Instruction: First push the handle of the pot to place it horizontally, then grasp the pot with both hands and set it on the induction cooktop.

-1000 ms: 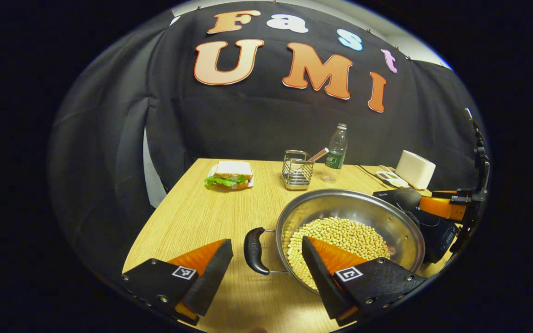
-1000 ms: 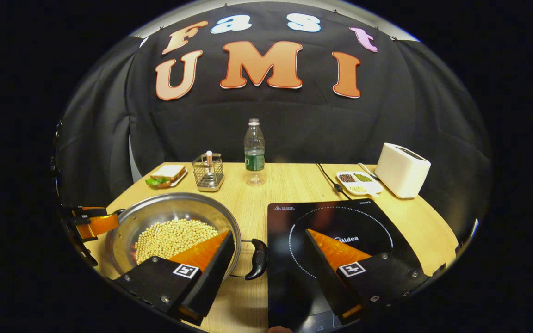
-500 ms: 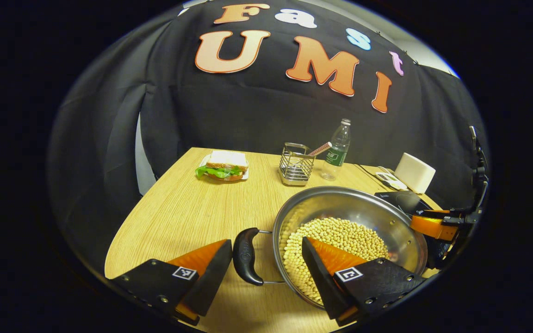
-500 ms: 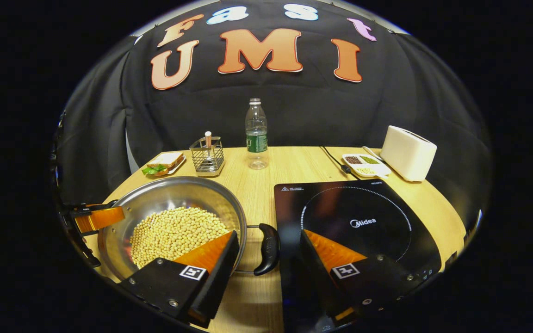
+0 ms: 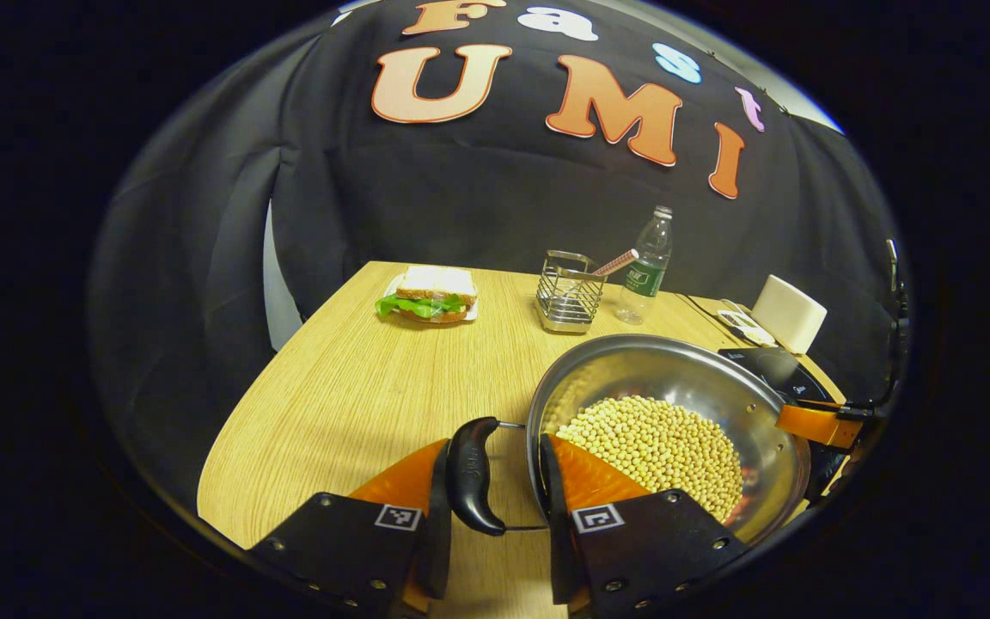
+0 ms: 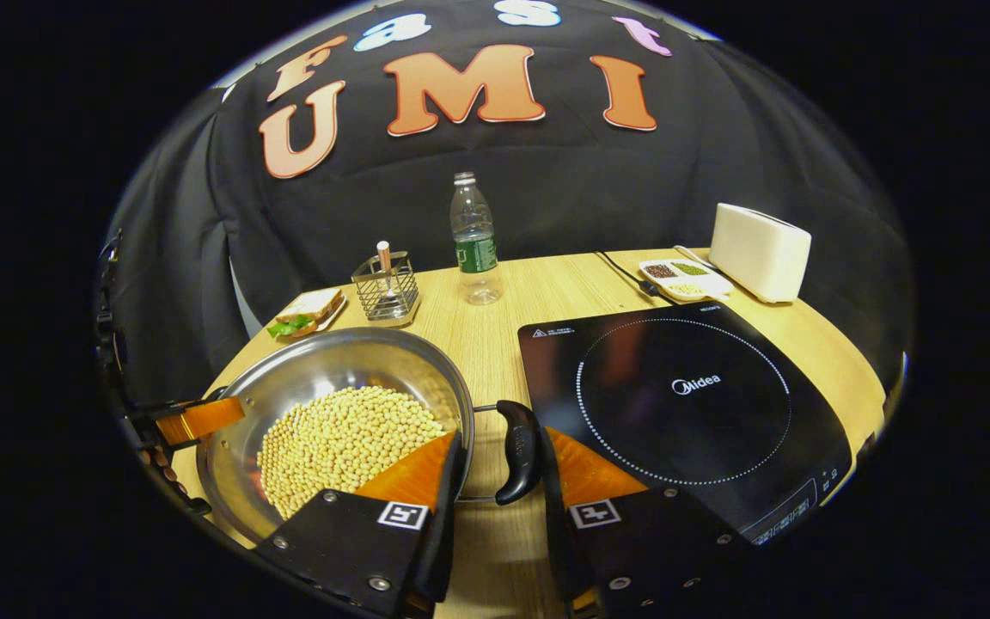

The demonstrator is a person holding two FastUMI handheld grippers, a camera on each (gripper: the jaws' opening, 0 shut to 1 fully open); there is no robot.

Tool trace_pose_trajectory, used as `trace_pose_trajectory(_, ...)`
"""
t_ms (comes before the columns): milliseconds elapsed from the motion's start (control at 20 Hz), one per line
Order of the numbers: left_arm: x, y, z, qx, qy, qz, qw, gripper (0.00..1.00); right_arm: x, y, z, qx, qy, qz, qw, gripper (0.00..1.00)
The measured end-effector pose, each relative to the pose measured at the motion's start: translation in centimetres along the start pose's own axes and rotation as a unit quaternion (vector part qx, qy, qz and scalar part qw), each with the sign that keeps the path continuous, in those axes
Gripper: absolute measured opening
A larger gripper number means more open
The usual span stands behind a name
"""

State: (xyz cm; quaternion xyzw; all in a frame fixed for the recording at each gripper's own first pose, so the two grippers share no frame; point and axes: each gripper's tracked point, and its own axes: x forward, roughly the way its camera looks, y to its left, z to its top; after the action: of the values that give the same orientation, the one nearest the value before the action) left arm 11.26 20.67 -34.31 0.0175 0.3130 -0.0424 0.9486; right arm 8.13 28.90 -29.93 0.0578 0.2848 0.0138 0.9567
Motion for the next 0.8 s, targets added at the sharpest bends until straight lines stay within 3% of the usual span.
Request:
trace_pose_trajectory(50, -0.1, 0.0, 0.0, -0.002, 0.001, 0.003, 1.000, 0.44, 0.0, 0.0, 0.1, 0.009, 0.004, 0.003, 1.000, 0.40)
trace_pose_trajectory(200, -0.5, -0.1, 0.1, -0.018, 0.002, 0.015, 1.000, 0.43, -0.3, 0.0, 0.7, 0.034, 0.011, 0.010, 0.999, 0.34)
trace_pose_trajectory(450, -3.2, -1.3, 1.5, -0.020, -0.015, 0.027, 0.999, 0.44, -1.5, -1.3, 2.9, 0.048, -0.005, 0.024, 0.999, 0.36)
trace_pose_trajectory(800, -5.3, -6.9, 5.1, -0.006, -0.044, 0.024, 0.999, 0.44, -4.7, -5.5, 6.4, 0.063, -0.034, 0.031, 0.997, 0.36)
